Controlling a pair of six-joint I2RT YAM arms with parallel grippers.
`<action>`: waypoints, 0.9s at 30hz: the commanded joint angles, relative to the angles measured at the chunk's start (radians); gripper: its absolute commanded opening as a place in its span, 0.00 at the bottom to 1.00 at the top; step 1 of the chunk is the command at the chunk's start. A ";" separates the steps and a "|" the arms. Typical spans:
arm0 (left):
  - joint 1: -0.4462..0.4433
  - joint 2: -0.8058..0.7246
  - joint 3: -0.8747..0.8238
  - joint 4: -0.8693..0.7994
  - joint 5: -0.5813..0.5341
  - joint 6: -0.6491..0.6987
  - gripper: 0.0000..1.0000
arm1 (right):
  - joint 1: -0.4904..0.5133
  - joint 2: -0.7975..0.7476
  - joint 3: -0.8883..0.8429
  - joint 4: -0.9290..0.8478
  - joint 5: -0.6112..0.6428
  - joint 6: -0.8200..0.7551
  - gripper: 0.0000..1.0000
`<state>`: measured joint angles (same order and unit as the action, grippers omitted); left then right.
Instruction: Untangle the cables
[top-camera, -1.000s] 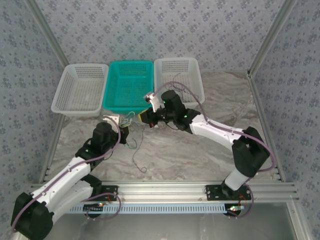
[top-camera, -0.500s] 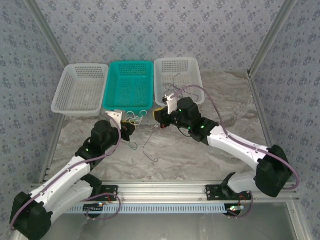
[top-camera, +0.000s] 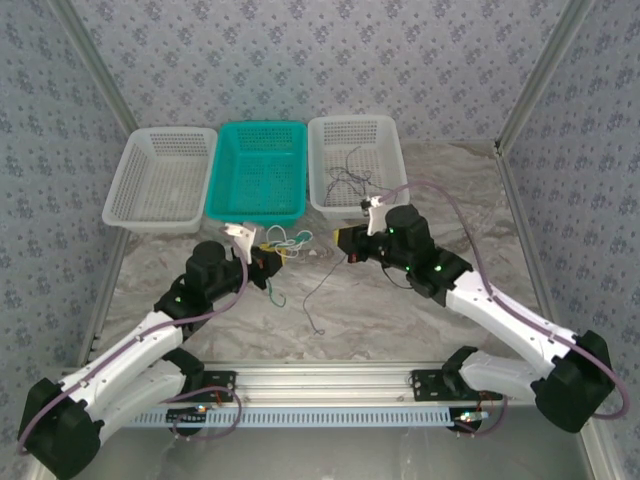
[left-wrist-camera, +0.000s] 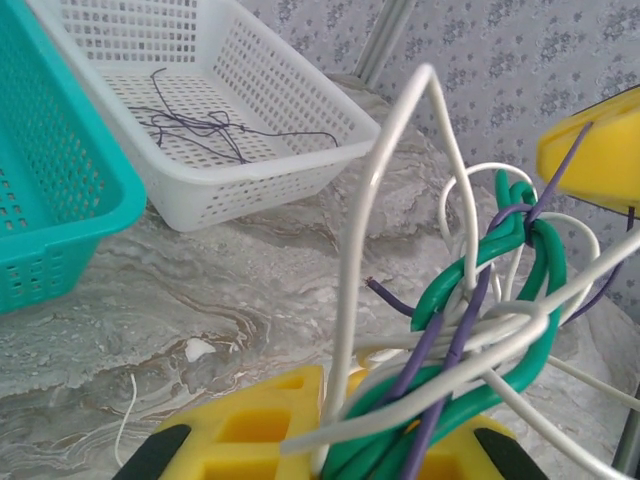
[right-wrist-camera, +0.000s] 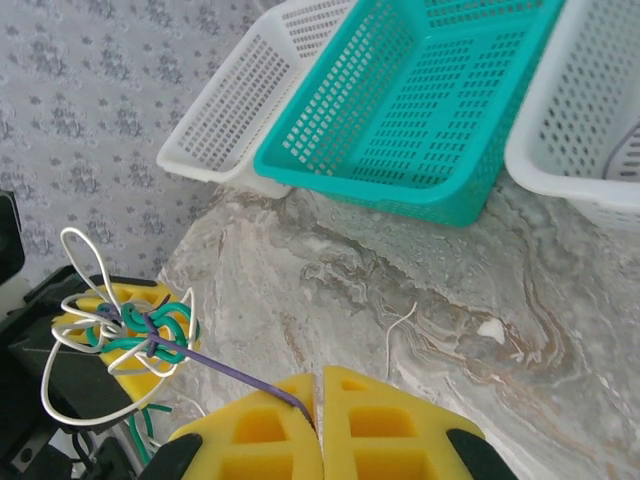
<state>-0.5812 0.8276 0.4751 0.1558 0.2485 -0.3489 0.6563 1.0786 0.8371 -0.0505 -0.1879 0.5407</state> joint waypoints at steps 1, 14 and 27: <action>0.109 -0.030 -0.060 -0.279 -0.405 -0.085 0.15 | -0.282 -0.130 -0.022 -0.068 0.673 0.099 0.00; 0.098 0.009 -0.066 0.006 0.015 -0.031 0.75 | -0.112 0.060 0.105 0.209 -0.149 -0.154 0.00; 0.270 -0.009 0.066 0.077 0.345 -0.316 0.85 | -0.131 0.064 0.187 0.132 -0.320 -0.279 0.00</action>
<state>-0.3355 0.7803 0.4805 0.1608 0.4313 -0.5529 0.5350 1.1591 0.9810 0.0933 -0.4881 0.2981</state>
